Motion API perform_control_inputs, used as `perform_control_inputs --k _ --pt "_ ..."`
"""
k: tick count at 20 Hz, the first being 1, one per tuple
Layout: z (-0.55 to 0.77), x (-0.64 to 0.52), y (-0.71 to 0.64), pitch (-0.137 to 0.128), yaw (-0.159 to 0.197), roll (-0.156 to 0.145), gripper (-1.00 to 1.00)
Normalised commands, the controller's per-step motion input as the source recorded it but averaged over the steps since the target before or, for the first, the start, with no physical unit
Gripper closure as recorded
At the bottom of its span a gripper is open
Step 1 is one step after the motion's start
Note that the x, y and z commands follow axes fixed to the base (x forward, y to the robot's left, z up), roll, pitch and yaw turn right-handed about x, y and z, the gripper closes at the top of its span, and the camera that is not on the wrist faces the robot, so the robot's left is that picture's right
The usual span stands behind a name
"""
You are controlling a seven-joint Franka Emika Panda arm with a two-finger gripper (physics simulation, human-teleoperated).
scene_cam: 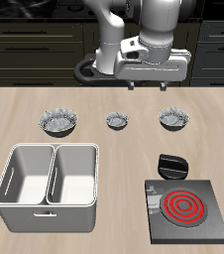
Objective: Turn off the flat stove and place the smallest bowl on it
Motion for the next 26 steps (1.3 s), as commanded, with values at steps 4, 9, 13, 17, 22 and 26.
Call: perform_control_inputs --k 4,9,13,17,22,26 --pt "-0.09 0.20 0.19 0.005 0.040 0.002 -1.00" --pt "0.00 0.18 0.20 -0.001 0.031 0.013 -1.00" --pt "-0.05 0.30 0.24 0.000 0.051 0.003 -1.00" --pt "-0.03 0.13 0.15 -0.010 0.058 0.038 -1.00" --pt "0.06 0.21 0.11 -0.041 0.061 0.012 -1.00" --pt "0.08 0.26 0.01 -0.017 0.032 -0.025 -1.00"
